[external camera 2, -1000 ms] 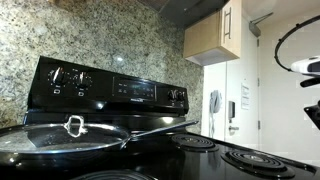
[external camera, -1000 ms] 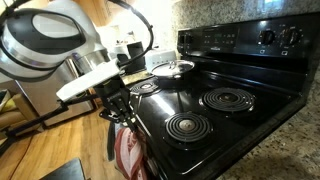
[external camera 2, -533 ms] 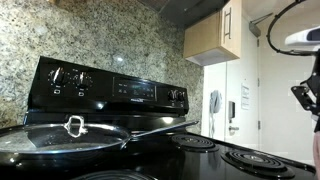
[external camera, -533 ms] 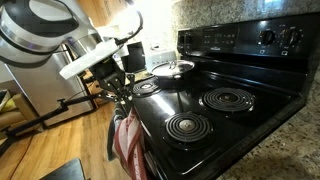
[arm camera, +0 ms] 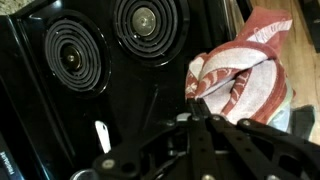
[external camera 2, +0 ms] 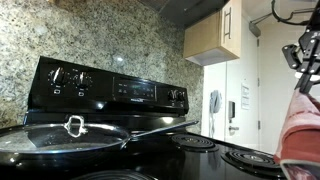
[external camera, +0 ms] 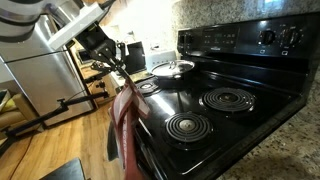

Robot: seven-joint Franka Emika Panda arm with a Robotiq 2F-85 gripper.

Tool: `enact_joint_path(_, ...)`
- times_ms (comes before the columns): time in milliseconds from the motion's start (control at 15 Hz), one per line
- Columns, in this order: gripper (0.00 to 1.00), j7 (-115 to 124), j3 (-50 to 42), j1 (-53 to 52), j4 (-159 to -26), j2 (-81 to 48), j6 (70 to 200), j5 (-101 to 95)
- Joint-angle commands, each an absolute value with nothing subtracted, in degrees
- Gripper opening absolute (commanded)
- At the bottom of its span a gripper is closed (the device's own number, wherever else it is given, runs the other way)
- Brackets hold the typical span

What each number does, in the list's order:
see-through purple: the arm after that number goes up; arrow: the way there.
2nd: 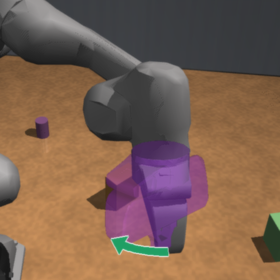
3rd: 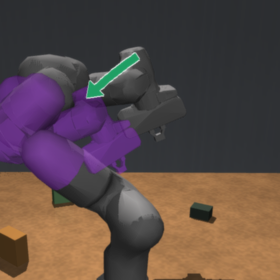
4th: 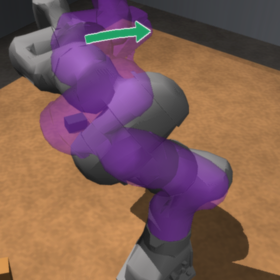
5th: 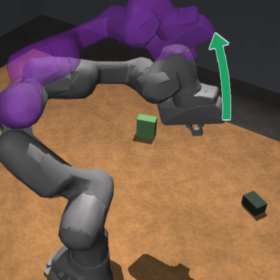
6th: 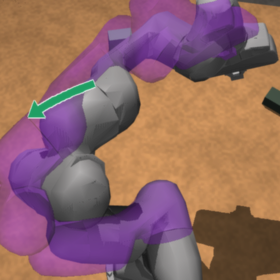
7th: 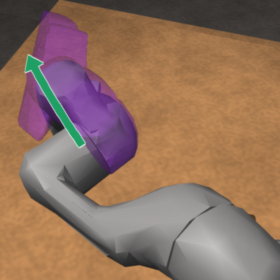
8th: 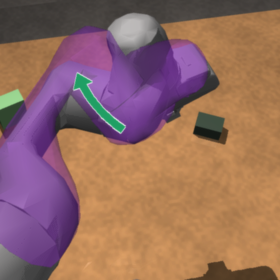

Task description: Hang the towel on the oven door handle

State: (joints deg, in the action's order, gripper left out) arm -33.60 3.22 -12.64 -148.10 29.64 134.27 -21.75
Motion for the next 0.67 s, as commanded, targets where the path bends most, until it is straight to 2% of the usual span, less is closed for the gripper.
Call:
enact_joint_path(0, 0.00, -37.0, -0.1, -12.0, -147.5, 29.8, 133.5, -20.1)
enact_joint_path(200, 0.00, -39.0, -2.2, -11.1, -148.2, 28.8, 132.7, -19.6)
enact_joint_path(600, 0.00, -37.8, -0.1, -9.4, -151.4, 26.2, 131.5, -22.1)
